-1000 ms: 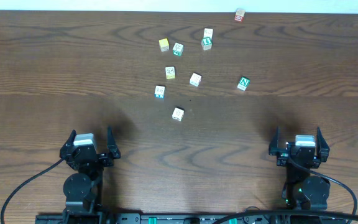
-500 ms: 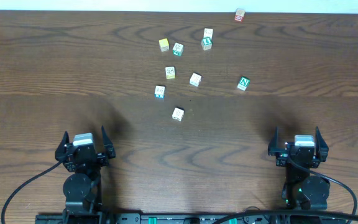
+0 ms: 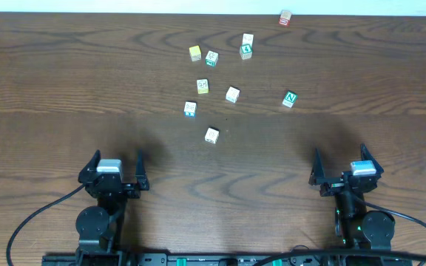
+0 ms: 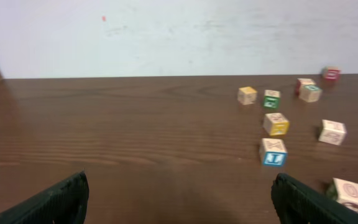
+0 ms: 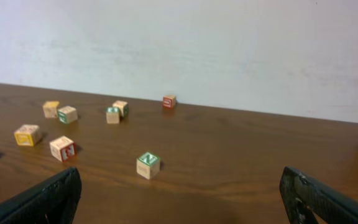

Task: Lift 3 blocks
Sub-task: 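Raise both grippers and move them forward over the scattered blocks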

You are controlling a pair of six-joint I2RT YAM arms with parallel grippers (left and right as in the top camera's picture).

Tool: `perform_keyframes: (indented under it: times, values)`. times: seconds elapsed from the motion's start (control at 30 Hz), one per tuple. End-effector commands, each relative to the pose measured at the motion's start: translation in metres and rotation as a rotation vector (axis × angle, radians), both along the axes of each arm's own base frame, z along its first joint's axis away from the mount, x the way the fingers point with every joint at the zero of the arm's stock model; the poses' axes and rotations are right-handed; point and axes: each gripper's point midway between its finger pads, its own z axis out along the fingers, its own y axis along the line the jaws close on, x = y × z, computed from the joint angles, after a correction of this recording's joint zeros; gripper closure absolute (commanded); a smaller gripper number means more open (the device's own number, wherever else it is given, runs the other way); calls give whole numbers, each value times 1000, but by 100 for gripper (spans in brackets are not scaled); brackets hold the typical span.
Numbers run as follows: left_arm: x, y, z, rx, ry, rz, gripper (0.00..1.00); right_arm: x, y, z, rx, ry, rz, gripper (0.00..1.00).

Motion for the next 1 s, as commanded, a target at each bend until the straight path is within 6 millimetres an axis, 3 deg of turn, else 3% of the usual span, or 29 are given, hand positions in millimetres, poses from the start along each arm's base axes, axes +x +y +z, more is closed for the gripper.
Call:
perform_keyframes:
  times: [0.0, 0.2, 0.47, 0.6, 0.73, 0.87, 0.97]
  values:
    - [0, -10, -1, -26, -3, -56, 6, -1, 1, 6, 25, -10, 10, 1]
    - [-1, 5, 6, -148, -2, 49, 6, -3, 4, 24, 25, -42, 30, 1]
    - [9, 5, 40, -168, 61, 57, 6, 5, 9, 68, -76, -38, 59, 1]
    - [32, 4, 51, -171, 191, 71, 6, 29, 18, 73, -80, 70, 111, 1]
    - [62, 0, 51, -160, 383, 78, 6, 65, 21, 62, -69, 257, 134, 1]
    - [89, -27, 52, -203, 542, -51, 6, 99, 22, 46, -1, 525, 129, 1]
    - [103, -46, 43, -247, 626, -143, 6, 112, 27, 40, 42, 728, 147, 1]
